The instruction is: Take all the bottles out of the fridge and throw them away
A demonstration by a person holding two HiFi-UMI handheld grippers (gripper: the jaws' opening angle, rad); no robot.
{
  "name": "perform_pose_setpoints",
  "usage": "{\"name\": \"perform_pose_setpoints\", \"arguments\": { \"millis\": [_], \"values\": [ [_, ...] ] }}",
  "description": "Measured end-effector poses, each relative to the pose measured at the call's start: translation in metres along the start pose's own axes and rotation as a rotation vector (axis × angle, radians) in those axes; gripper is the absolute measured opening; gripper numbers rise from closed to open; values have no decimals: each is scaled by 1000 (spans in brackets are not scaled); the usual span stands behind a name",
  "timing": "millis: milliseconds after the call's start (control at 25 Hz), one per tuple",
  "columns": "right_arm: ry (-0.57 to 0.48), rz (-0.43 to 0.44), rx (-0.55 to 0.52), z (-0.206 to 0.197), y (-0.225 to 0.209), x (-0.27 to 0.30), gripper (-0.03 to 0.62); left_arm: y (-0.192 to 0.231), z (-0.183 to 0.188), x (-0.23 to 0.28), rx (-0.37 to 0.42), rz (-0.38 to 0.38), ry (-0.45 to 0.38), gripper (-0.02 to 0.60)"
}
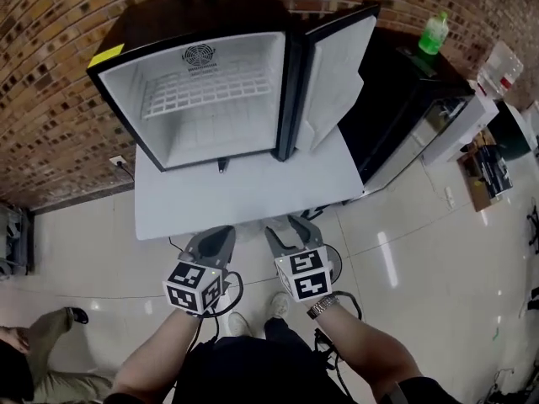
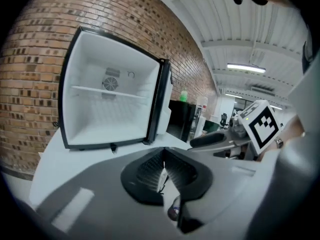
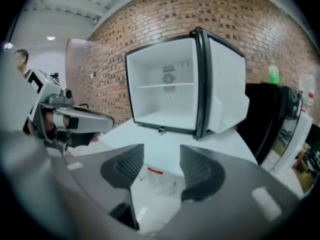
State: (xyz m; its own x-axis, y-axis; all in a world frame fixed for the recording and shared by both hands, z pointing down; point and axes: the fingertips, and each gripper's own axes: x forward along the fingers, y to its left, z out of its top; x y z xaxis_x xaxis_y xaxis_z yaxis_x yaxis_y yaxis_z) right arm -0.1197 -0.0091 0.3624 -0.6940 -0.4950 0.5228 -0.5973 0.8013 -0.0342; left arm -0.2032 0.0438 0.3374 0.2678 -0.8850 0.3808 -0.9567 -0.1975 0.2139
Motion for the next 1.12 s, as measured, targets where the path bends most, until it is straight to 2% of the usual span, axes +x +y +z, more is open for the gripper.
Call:
{"name": "perform_pose_setpoints", "arguments": {
  "millis": [200,400,520,680,920,1120],
  "values": [
    [-83,32,-93,56,41,0,190,32,33,-41,7,64,-94,4],
    [-150,38,-140,94,71,-9,129,46,60,-73,30,91,-163,3],
    [-189,32,-160,115,80,-13,117,50,74,-82,48,94,-198,5],
    [-228,18,-176,134,88,-19,58,50,86,-90,65,88,-223,4],
    [-262,7,-193,149,97,-25,3,50,94,-96,86,73,-244,3],
    [-272,7,-192,154,105,-30,3,47,102,-99,107,58,-264,5]
  ]
}}
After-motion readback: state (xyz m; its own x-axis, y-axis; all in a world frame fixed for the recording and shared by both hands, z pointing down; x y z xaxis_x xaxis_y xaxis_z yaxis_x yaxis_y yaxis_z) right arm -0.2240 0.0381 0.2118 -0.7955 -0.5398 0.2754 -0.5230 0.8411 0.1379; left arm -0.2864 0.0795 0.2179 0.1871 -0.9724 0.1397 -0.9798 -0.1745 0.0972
